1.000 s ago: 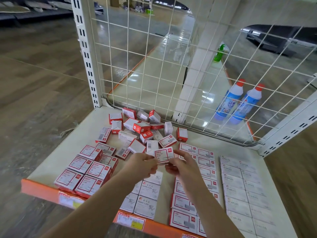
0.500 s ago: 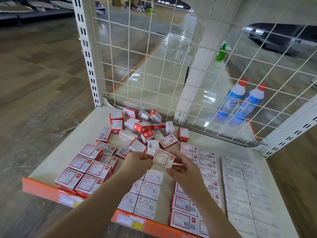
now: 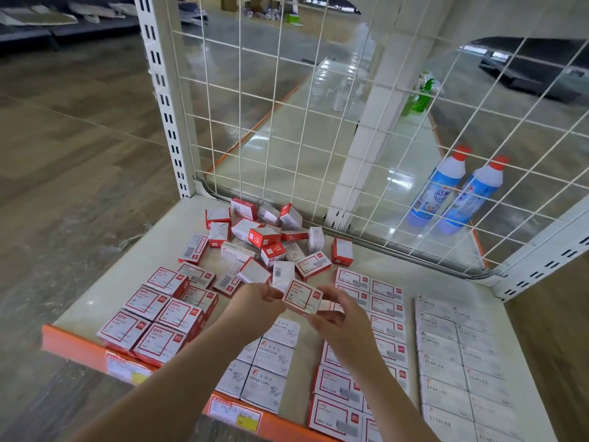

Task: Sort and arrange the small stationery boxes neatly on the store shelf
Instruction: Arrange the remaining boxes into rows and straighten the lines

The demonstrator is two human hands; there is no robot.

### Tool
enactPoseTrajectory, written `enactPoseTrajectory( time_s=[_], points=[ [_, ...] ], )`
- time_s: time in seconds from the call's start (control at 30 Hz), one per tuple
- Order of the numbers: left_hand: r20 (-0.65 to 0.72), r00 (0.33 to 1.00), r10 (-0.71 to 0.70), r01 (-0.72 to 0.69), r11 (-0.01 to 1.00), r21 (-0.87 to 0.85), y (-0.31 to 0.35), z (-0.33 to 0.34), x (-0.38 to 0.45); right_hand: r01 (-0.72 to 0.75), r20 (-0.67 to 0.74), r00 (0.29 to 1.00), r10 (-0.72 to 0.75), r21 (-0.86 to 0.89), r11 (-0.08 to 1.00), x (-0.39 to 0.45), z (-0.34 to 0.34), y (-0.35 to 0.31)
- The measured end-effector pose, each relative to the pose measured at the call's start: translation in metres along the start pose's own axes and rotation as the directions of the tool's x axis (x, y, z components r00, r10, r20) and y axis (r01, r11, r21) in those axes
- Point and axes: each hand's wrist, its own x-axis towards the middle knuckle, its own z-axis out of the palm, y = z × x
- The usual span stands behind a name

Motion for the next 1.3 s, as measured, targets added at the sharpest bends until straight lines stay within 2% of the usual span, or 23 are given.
enactPoseTrajectory(
  time_s=[0.3, 0.4, 0.5, 0.6, 0.67, 0.83, 0.93, 1.13, 1.3],
  points=[
    [-0.219, 0.975, 0.036, 0.032, 0.954, 0.299, 0.01, -0.046, 0.0, -0.022, 0.03, 0.999, 0.025, -0.079, 0.997, 0.018, -0.002, -0.013],
    [-0.296, 0.955, 0.008, 0.126, 0.893, 0.433, 0.006, -0.075, -0.003, -0.031, 0.047, 0.998, 0.034, -0.076, 0.997, 0.02, -0.002, -0.021],
    [-0.31, 0.951, 0.009, 0.18, 0.798, 0.575, -0.005, -0.101, -0.003, -0.028, 0.065, 0.997, 0.036, -0.119, 0.992, 0.019, 0.008, -0.026],
    [-0.252, 0.966, 0.051, 0.157, 0.66, 0.734, -0.018, -0.12, 0.001, -0.028, 0.068, 0.997, 0.042, -0.199, 0.979, 0.022, 0.03, -0.022],
    [-0.186, 0.979, 0.085, 0.098, 0.603, 0.792, -0.026, -0.129, 0.008, -0.055, 0.052, 0.996, 0.067, -0.2, 0.978, 0.026, 0.047, -0.02],
    [0.055, 0.981, 0.183, -0.147, 0.534, 0.832, -0.041, -0.144, 0.029, -0.134, -0.026, 0.991, 0.131, -0.143, 0.981, 0.031, 0.081, -0.027],
    [0.145, 0.964, 0.224, -0.244, 0.526, 0.815, -0.045, -0.152, 0.04, -0.165, -0.082, 0.985, 0.155, -0.133, 0.977, 0.032, 0.096, -0.036],
    [0.354, 0.904, 0.239, -0.427, 0.472, 0.772, -0.059, -0.163, 0.057, -0.222, -0.242, 0.951, 0.194, -0.097, 0.97, 0.038, 0.123, -0.052],
    [0.463, 0.844, 0.269, -0.536, 0.442, 0.72, -0.059, -0.164, 0.068, -0.241, -0.343, 0.92, 0.191, -0.11, 0.964, 0.038, 0.129, -0.062]
  ],
)
